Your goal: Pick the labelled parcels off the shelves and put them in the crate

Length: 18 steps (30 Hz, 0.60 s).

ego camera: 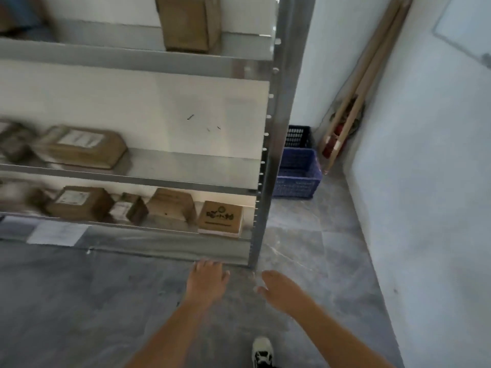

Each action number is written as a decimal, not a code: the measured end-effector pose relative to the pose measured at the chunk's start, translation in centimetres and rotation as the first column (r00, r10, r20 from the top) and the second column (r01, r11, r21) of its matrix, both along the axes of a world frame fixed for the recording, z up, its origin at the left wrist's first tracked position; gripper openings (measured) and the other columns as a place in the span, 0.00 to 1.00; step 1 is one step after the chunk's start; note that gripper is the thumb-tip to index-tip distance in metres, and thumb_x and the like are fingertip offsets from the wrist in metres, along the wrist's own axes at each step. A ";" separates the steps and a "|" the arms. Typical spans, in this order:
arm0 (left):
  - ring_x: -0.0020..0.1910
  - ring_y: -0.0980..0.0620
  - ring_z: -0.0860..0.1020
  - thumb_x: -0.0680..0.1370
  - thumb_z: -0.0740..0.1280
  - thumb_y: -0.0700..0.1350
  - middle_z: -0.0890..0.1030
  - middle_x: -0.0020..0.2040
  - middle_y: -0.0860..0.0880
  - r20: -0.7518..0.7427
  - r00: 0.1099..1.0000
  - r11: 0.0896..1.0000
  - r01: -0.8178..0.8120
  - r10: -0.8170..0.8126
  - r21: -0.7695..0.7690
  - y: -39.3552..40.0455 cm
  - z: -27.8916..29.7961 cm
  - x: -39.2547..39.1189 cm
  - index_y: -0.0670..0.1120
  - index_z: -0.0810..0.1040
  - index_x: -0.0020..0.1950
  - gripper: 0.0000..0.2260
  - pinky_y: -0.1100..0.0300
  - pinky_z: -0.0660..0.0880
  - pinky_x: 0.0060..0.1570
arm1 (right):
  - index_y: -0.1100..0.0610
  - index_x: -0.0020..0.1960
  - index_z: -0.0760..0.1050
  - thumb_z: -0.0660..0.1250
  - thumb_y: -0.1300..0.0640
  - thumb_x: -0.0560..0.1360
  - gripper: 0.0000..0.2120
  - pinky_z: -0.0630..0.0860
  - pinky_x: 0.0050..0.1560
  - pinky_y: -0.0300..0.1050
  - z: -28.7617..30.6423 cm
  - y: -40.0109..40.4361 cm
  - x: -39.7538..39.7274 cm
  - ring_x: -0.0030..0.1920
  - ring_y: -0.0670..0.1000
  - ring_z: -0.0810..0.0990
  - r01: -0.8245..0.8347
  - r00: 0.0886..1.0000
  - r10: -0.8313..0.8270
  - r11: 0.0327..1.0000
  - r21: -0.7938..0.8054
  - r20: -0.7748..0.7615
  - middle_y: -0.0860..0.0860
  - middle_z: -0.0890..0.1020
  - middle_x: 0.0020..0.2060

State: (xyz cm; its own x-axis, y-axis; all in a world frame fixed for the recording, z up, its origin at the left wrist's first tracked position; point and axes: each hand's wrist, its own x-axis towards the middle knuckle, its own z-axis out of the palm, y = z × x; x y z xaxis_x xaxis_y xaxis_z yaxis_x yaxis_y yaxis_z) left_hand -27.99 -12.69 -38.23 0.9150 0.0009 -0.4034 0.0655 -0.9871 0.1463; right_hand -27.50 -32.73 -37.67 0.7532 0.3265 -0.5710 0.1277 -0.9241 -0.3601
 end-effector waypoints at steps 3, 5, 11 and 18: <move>0.70 0.45 0.66 0.81 0.55 0.54 0.72 0.69 0.45 -0.016 0.975 0.973 -0.221 0.221 -0.067 5.8 0.5 1.5 0.45 0.71 0.69 0.21 0.54 0.63 0.69 | 0.56 0.73 0.67 0.57 0.50 0.82 0.21 0.67 0.66 0.45 -0.6 5.6 3.5 0.68 0.55 0.72 -0.153 0.988 0.153 0.988 0.013 -0.025 0.54 0.72 0.70; 0.71 0.44 0.66 0.81 0.55 0.52 0.70 0.70 0.45 -0.032 0.938 0.935 -0.347 0.345 -0.076 10.2 0.8 1.9 0.46 0.70 0.70 0.20 0.53 0.63 0.69 | 0.58 0.69 0.70 0.58 0.49 0.81 0.20 0.71 0.63 0.48 -1.3 9.4 6.0 0.65 0.57 0.74 -0.195 0.981 0.195 0.981 0.003 0.006 0.56 0.74 0.67; 0.75 0.49 0.59 0.79 0.47 0.59 0.64 0.74 0.48 -0.018 0.826 0.826 -0.564 0.563 -0.025 21.3 2.3 -0.5 0.48 0.63 0.74 0.27 0.56 0.56 0.71 | 0.58 0.79 0.51 0.51 0.46 0.83 0.29 0.52 0.75 0.50 0.2 21.9 10.8 0.78 0.56 0.51 -0.466 0.875 0.462 0.885 -0.008 0.143 0.56 0.55 0.78; 0.78 0.48 0.51 0.82 0.54 0.55 0.54 0.79 0.48 0.000 0.738 0.738 -0.675 0.675 -0.014 31.7 2.0 -2.0 0.48 0.54 0.79 0.26 0.52 0.49 0.75 | 0.58 0.80 0.47 0.50 0.44 0.83 0.31 0.46 0.76 0.51 -0.1 36.2 12.6 0.79 0.55 0.46 -0.666 0.735 0.661 0.746 -0.021 0.150 0.54 0.50 0.79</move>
State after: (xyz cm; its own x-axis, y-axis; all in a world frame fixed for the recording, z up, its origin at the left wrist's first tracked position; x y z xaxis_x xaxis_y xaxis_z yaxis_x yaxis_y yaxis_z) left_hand -29.94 18.98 -36.19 0.6786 0.6139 -0.4033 0.7129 -0.6827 0.1603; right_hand -14.92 3.52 -37.76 0.4082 0.7895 -0.4583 0.7544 -0.5744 -0.3178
